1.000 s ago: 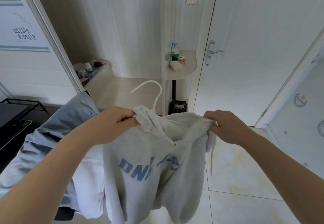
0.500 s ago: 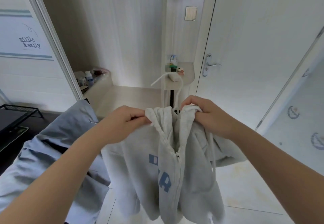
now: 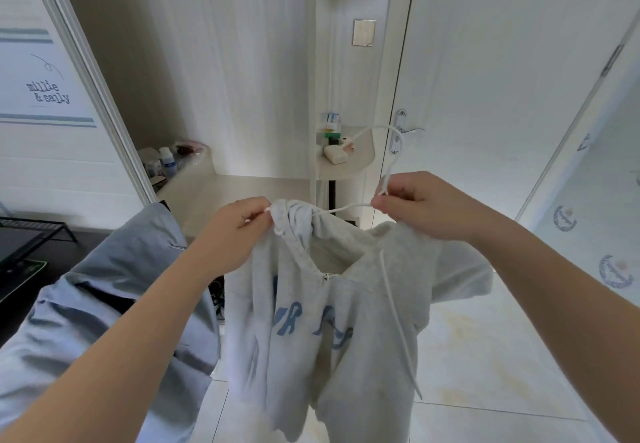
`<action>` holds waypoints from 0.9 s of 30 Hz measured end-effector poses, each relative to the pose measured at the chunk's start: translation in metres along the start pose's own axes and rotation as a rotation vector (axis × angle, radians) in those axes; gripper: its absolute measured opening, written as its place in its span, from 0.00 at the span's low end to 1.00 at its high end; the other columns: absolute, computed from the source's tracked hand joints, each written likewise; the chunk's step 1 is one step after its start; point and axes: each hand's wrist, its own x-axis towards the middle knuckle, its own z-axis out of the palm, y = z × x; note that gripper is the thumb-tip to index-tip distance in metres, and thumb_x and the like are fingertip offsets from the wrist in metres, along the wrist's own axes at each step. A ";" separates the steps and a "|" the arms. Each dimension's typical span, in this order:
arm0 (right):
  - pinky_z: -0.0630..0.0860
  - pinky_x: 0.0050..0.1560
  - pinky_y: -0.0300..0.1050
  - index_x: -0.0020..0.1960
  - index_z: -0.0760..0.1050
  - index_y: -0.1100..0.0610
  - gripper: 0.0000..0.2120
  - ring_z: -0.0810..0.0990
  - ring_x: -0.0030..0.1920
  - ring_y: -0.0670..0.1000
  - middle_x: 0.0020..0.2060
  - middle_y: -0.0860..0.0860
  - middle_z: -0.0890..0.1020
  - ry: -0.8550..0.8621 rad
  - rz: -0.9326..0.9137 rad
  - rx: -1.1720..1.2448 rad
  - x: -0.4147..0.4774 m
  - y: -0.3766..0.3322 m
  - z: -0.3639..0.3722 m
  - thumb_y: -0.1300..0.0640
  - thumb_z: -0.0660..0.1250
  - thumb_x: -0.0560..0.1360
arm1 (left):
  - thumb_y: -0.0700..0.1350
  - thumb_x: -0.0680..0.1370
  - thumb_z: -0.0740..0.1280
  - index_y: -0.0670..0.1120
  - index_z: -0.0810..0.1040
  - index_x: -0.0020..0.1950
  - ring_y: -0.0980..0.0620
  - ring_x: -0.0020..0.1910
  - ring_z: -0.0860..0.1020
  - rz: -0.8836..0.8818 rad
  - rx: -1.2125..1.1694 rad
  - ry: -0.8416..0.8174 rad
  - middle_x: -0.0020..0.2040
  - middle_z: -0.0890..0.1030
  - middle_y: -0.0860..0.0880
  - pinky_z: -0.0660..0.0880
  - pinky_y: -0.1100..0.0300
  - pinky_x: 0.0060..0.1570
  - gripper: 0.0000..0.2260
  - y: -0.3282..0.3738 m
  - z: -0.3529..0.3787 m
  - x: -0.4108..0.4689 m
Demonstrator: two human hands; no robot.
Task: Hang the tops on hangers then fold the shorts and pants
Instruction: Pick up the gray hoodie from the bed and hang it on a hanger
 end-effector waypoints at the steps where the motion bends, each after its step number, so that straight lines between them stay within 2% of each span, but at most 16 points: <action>1: 0.66 0.31 0.37 0.37 0.72 0.60 0.16 0.68 0.29 0.46 0.27 0.50 0.73 0.009 -0.018 -0.031 0.002 -0.003 -0.002 0.53 0.67 0.80 | 0.42 0.84 0.61 0.49 0.77 0.42 0.51 0.38 0.73 0.005 0.037 0.007 0.39 0.77 0.47 0.68 0.54 0.41 0.12 0.001 0.001 0.001; 4: 0.67 0.32 0.35 0.35 0.71 0.57 0.17 0.71 0.30 0.45 0.28 0.50 0.77 0.028 -0.078 -0.060 0.008 -0.015 -0.004 0.54 0.67 0.80 | 0.41 0.84 0.59 0.46 0.79 0.51 0.45 0.44 0.77 0.033 0.059 0.059 0.44 0.80 0.47 0.72 0.48 0.46 0.09 0.001 0.005 0.000; 7: 0.66 0.33 0.33 0.38 0.71 0.62 0.17 0.71 0.29 0.43 0.27 0.46 0.75 0.049 -0.125 -0.012 0.016 -0.024 0.000 0.55 0.66 0.81 | 0.41 0.84 0.57 0.47 0.75 0.54 0.41 0.39 0.75 0.019 -0.030 0.073 0.43 0.79 0.42 0.73 0.43 0.42 0.08 0.003 0.010 -0.003; 10: 0.65 0.32 0.32 0.39 0.69 0.67 0.18 0.70 0.27 0.41 0.28 0.46 0.72 0.045 -0.146 0.008 0.023 -0.027 0.003 0.56 0.66 0.81 | 0.41 0.85 0.56 0.49 0.72 0.50 0.50 0.35 0.69 0.038 -0.092 0.054 0.39 0.75 0.42 0.69 0.50 0.38 0.08 0.005 0.010 -0.007; 13: 0.66 0.33 0.32 0.38 0.69 0.67 0.18 0.70 0.28 0.43 0.29 0.53 0.72 0.007 -0.151 -0.012 0.030 -0.028 0.009 0.56 0.66 0.81 | 0.43 0.84 0.58 0.59 0.70 0.42 0.60 0.30 0.67 0.097 -0.050 0.015 0.32 0.72 0.57 0.65 0.67 0.33 0.14 0.010 0.011 -0.010; 14: 0.66 0.32 0.32 0.38 0.69 0.66 0.18 0.70 0.28 0.43 0.29 0.55 0.73 -0.004 -0.160 -0.018 0.033 -0.029 0.012 0.56 0.66 0.81 | 0.44 0.84 0.59 0.60 0.69 0.40 0.59 0.29 0.67 0.108 -0.012 0.020 0.31 0.71 0.59 0.65 0.69 0.31 0.15 0.012 0.013 -0.011; 17: 0.68 0.34 0.35 0.36 0.70 0.59 0.16 0.71 0.29 0.45 0.29 0.50 0.74 0.030 -0.173 -0.046 0.043 -0.026 0.015 0.54 0.67 0.80 | 0.47 0.84 0.61 0.63 0.72 0.37 0.57 0.27 0.67 0.107 0.001 0.107 0.28 0.71 0.56 0.64 0.67 0.29 0.17 0.016 0.014 -0.010; 18: 0.71 0.38 0.37 0.38 0.73 0.57 0.13 0.73 0.32 0.45 0.32 0.49 0.77 0.069 -0.188 -0.049 0.045 -0.022 0.015 0.53 0.68 0.80 | 0.49 0.83 0.61 0.64 0.73 0.37 0.56 0.26 0.67 0.105 -0.003 0.137 0.28 0.72 0.56 0.64 0.67 0.28 0.16 0.017 0.012 -0.008; 20: 0.74 0.56 0.45 0.49 0.79 0.54 0.04 0.79 0.48 0.47 0.45 0.48 0.82 0.206 -0.212 -0.126 0.046 -0.008 0.017 0.53 0.70 0.78 | 0.53 0.81 0.60 0.64 0.74 0.37 0.56 0.26 0.67 0.093 -0.019 0.196 0.27 0.71 0.56 0.62 0.66 0.27 0.13 0.018 0.005 -0.005; 22: 0.66 0.69 0.57 0.61 0.78 0.53 0.15 0.74 0.64 0.54 0.61 0.51 0.78 0.450 -0.212 -0.307 0.037 0.009 0.027 0.52 0.73 0.75 | 0.53 0.80 0.59 0.64 0.74 0.35 0.56 0.26 0.65 0.070 -0.053 0.262 0.27 0.69 0.55 0.60 0.64 0.27 0.14 0.017 -0.002 -0.003; 24: 0.61 0.70 0.63 0.63 0.76 0.52 0.19 0.69 0.70 0.60 0.67 0.55 0.74 0.655 -0.327 -0.446 0.023 0.022 0.045 0.51 0.73 0.74 | 0.50 0.82 0.60 0.62 0.72 0.33 0.57 0.27 0.63 0.049 -0.083 0.311 0.27 0.67 0.55 0.59 0.64 0.28 0.17 0.016 -0.005 -0.001; 25: 0.61 0.70 0.65 0.63 0.75 0.51 0.19 0.69 0.71 0.61 0.68 0.57 0.74 0.647 -0.416 -0.495 0.016 0.025 0.057 0.50 0.72 0.73 | 0.48 0.83 0.61 0.60 0.72 0.33 0.57 0.27 0.63 0.043 -0.097 0.321 0.27 0.67 0.56 0.59 0.65 0.27 0.18 0.016 -0.005 0.000; 27: 0.60 0.71 0.67 0.62 0.78 0.49 0.18 0.68 0.72 0.62 0.69 0.57 0.74 0.513 -0.527 -0.574 0.009 0.032 0.081 0.47 0.72 0.73 | 0.48 0.84 0.61 0.55 0.72 0.34 0.58 0.26 0.63 0.041 -0.123 0.314 0.27 0.66 0.56 0.59 0.65 0.28 0.17 0.021 -0.003 0.004</action>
